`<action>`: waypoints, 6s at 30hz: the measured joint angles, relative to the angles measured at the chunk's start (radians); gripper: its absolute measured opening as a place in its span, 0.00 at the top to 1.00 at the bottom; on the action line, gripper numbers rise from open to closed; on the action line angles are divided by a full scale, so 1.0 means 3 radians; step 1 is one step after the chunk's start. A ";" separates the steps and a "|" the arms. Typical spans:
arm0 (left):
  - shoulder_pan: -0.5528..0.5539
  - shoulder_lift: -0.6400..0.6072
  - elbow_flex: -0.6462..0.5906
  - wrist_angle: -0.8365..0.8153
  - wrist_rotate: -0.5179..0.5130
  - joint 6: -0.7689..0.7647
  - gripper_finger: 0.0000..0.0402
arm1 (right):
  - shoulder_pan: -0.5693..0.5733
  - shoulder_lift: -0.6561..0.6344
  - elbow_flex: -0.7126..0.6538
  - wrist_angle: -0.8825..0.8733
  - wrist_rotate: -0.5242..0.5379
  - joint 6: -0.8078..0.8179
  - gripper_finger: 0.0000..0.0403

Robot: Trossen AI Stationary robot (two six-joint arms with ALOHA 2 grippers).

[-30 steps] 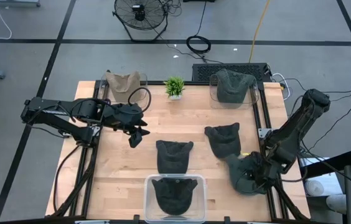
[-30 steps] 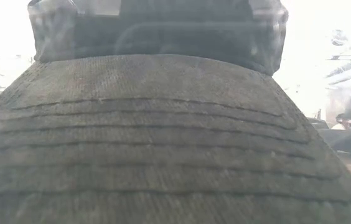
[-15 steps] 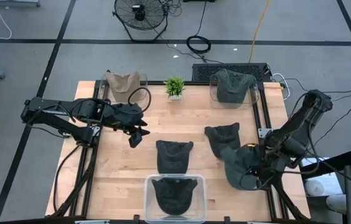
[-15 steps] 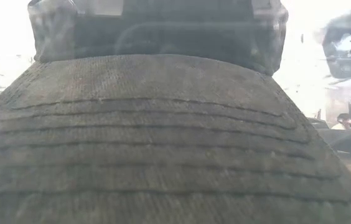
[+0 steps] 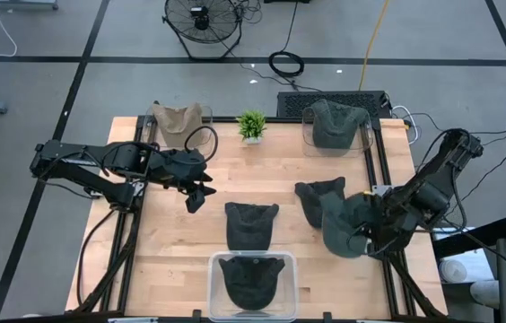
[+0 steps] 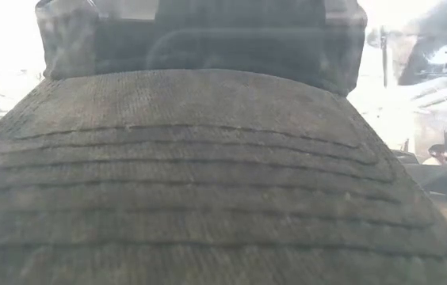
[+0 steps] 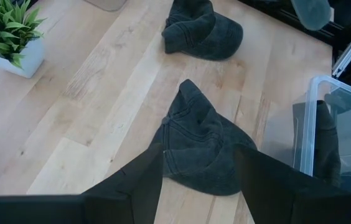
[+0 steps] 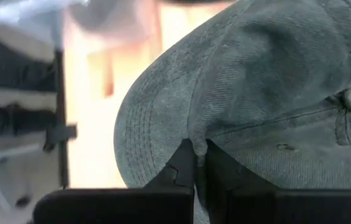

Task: Pick & Place hat
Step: Put the dark gray cap into the right transparent bin

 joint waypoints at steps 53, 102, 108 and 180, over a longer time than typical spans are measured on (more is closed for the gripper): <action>-0.0013 -0.0001 0.0000 0.0799 0.0555 -0.0635 0.50 | -0.4184 -0.0047 -0.0195 0.1175 0.1002 -0.3985 0.99; 0.0434 -0.0001 0.0000 0.1206 0.0913 -0.1088 0.50 | -0.4490 -0.0576 -0.1588 0.2743 0.1086 -0.5111 0.66; 0.0506 -0.0001 0.0000 0.1321 0.0914 -0.1086 0.50 | -0.4448 -0.0817 -0.1586 0.2684 0.0745 -0.4720 0.71; 0.0722 -0.0001 0.0000 0.1736 0.0559 -0.1195 0.50 | -0.5526 0.0004 -0.1610 0.2941 0.0127 -0.2196 0.78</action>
